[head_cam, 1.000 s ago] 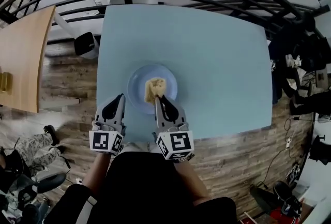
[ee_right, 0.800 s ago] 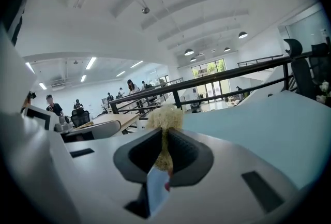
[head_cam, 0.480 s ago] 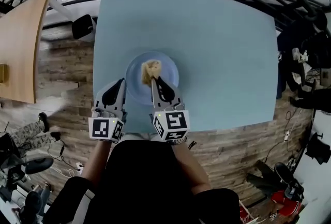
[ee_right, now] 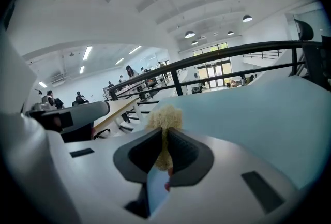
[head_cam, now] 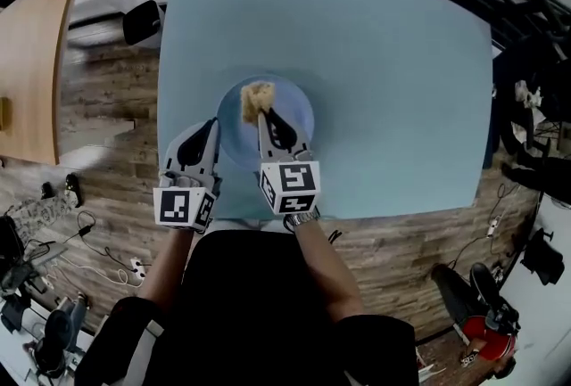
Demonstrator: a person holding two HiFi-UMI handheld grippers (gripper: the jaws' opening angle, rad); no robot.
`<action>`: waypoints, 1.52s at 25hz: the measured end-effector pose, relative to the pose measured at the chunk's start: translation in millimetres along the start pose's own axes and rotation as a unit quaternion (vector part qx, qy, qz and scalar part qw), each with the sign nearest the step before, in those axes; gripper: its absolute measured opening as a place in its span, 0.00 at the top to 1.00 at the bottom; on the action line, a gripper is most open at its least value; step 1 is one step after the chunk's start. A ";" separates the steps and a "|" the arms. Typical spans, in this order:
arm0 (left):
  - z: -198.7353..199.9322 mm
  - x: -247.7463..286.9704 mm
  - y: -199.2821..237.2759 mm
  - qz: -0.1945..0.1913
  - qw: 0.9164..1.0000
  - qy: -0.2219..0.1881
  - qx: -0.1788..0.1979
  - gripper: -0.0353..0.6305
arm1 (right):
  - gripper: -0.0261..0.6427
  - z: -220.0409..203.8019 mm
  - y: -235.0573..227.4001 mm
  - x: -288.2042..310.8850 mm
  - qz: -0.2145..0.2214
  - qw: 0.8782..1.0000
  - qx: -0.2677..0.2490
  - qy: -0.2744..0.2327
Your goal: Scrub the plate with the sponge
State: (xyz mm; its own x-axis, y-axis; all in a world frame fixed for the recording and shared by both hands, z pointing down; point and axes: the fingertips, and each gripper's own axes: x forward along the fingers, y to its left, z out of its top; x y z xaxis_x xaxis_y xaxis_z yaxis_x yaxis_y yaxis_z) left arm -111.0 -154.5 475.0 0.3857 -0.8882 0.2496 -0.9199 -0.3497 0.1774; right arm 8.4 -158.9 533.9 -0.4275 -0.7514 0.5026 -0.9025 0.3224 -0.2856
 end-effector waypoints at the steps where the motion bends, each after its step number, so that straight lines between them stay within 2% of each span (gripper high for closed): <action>1: -2.0 2.6 0.3 0.000 1.000 0.002 0.000 0.94 | 0.91 -4.0 -1.5 4.8 0.001 1.000 0.000 0.005; 17: -22.4 31.6 9.2 0.009 1.000 0.020 -0.007 0.94 | 0.91 -47.0 -2.2 67.6 0.021 0.997 -0.001 0.070; 38: -34.9 39.9 13.7 0.014 0.999 0.032 -0.014 0.94 | 0.91 -63.8 0.3 95.5 0.031 0.995 -0.005 0.095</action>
State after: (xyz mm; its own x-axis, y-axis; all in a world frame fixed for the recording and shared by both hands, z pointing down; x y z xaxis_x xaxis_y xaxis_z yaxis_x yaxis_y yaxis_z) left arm -105.8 -184.3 520.6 0.3649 -0.8758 0.3159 -0.9282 -0.3160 0.1963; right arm -36.1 -193.8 633.8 -0.4836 -0.6076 0.6300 -0.8742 0.3704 -0.3139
